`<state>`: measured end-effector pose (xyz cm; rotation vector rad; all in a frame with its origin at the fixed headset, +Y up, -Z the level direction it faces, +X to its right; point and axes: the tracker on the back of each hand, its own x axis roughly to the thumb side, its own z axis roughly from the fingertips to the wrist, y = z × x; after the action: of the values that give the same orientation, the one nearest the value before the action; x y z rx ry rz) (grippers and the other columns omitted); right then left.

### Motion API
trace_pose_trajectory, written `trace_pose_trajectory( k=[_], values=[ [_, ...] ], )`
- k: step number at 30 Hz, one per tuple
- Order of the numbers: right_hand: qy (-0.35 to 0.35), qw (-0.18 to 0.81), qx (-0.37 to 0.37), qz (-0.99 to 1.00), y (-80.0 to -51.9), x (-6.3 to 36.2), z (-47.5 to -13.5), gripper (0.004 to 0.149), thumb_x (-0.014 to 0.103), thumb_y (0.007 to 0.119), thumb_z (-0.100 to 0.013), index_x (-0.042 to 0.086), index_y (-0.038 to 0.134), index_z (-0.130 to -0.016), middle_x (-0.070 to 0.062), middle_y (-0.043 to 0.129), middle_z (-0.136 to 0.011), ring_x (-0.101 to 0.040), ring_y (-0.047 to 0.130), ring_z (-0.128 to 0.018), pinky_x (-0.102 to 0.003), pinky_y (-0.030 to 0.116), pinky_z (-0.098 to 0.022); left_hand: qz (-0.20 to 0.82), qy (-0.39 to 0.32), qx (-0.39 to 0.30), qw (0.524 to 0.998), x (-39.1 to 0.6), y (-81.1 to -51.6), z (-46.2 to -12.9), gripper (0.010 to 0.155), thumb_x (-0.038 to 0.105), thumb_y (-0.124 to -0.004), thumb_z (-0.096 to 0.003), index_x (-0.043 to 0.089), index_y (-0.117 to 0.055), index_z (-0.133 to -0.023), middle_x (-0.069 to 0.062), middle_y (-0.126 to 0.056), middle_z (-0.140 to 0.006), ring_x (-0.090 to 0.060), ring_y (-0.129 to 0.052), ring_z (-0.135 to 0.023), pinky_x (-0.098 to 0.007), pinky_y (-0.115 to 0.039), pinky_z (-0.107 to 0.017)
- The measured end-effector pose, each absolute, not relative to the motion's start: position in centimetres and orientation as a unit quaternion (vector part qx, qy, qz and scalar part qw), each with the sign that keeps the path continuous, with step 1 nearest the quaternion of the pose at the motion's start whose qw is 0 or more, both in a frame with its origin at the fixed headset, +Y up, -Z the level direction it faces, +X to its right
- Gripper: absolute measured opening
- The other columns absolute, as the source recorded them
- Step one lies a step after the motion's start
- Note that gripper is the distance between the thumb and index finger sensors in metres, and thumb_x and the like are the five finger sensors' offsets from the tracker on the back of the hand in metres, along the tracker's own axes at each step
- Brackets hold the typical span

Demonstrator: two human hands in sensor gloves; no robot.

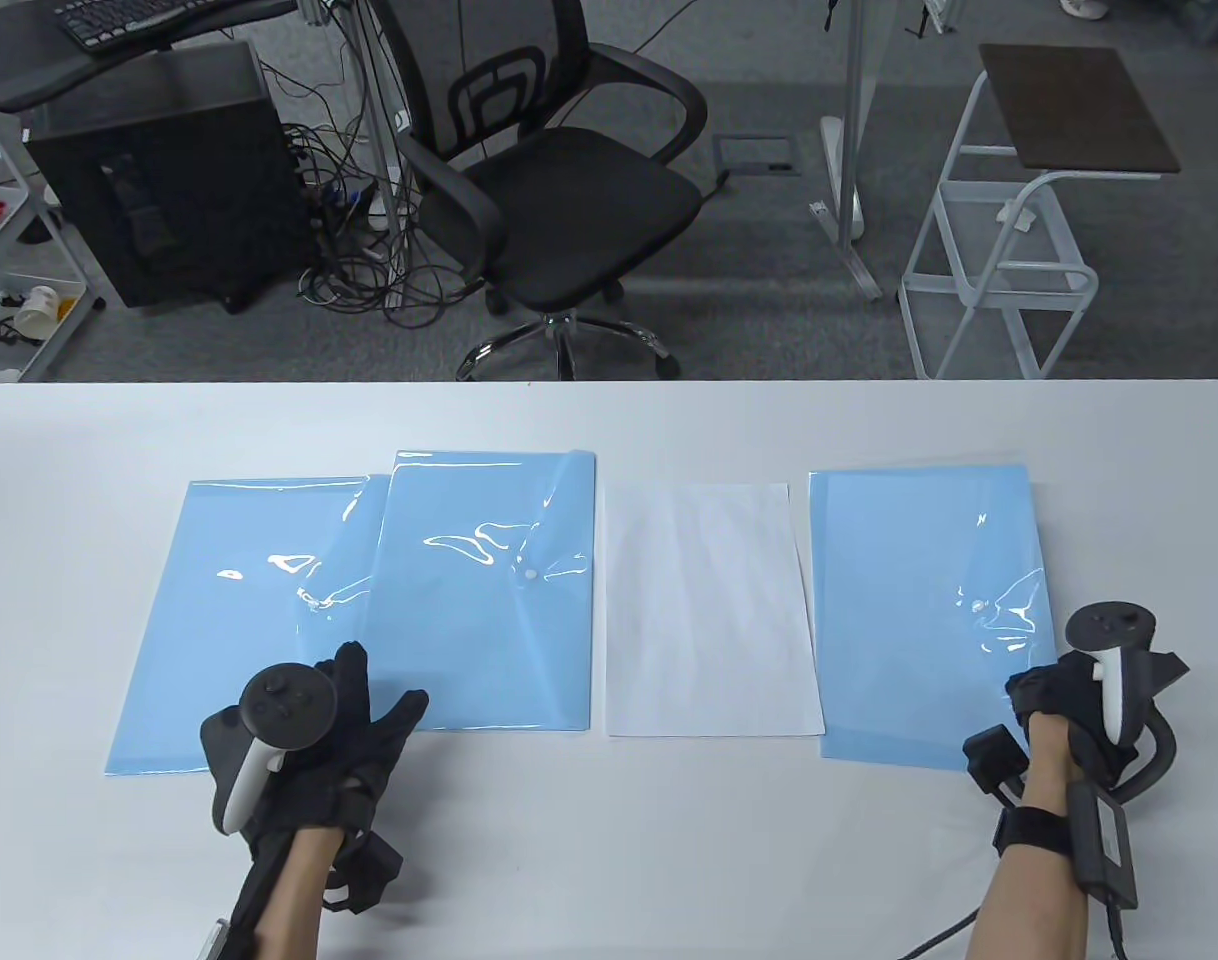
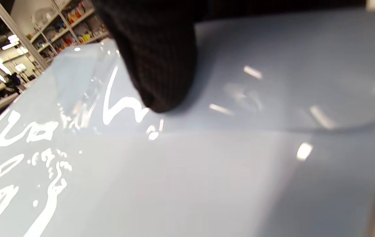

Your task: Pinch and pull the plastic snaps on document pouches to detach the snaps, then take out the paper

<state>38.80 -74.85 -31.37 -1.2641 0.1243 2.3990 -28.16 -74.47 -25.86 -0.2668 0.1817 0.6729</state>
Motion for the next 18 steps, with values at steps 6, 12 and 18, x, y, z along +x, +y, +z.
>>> trace_pose_trajectory(
  k=[6, 12, 18],
  values=[
    [-0.008, 0.192, -0.444, 0.875, -71.5, 37.5, -30.3, 0.052, 0.025, 0.097, -0.042, 0.015, 0.081, -0.09, -0.006, 0.096, -0.07, -0.033, 0.097, -0.061, -0.06, 0.083, -0.048, 0.338, 0.082, -0.128, 0.929, -27.9, -74.3, -25.5, 0.089, 0.062, -0.067, -0.0591, 0.012, -0.024, -0.119, -0.032, -0.032, -0.121, -0.071, -0.045, -0.1, -0.076, -0.052, -0.064],
    [-0.056, 0.18, -0.416, 0.889, -66.8, 35.2, -28.9, 0.041, 0.026, 0.091, -0.046, 0.02, 0.085, -0.086, -0.007, 0.099, -0.07, -0.031, 0.104, -0.047, -0.053, 0.089, -0.035, 0.353, 0.077, -0.122, 0.925, -27.9, -74.1, -24.9, 0.088, 0.061, -0.067, -0.0594, 0.012, -0.024, -0.119, -0.032, -0.033, -0.12, -0.071, -0.046, -0.1, -0.075, -0.052, -0.064],
    [-0.125, 0.152, -0.378, 0.904, -62.5, 32.2, -27.5, 0.038, 0.025, 0.088, -0.049, 0.017, 0.084, -0.086, -0.01, 0.098, -0.068, -0.029, 0.104, -0.042, -0.051, 0.088, -0.032, 0.365, 0.07, -0.117, 0.921, -27.9, -73.7, -24.4, 0.088, 0.061, -0.067, -0.0593, 0.012, -0.024, -0.118, -0.032, -0.033, -0.12, -0.071, -0.046, -0.1, -0.075, -0.053, -0.064]
  ],
)
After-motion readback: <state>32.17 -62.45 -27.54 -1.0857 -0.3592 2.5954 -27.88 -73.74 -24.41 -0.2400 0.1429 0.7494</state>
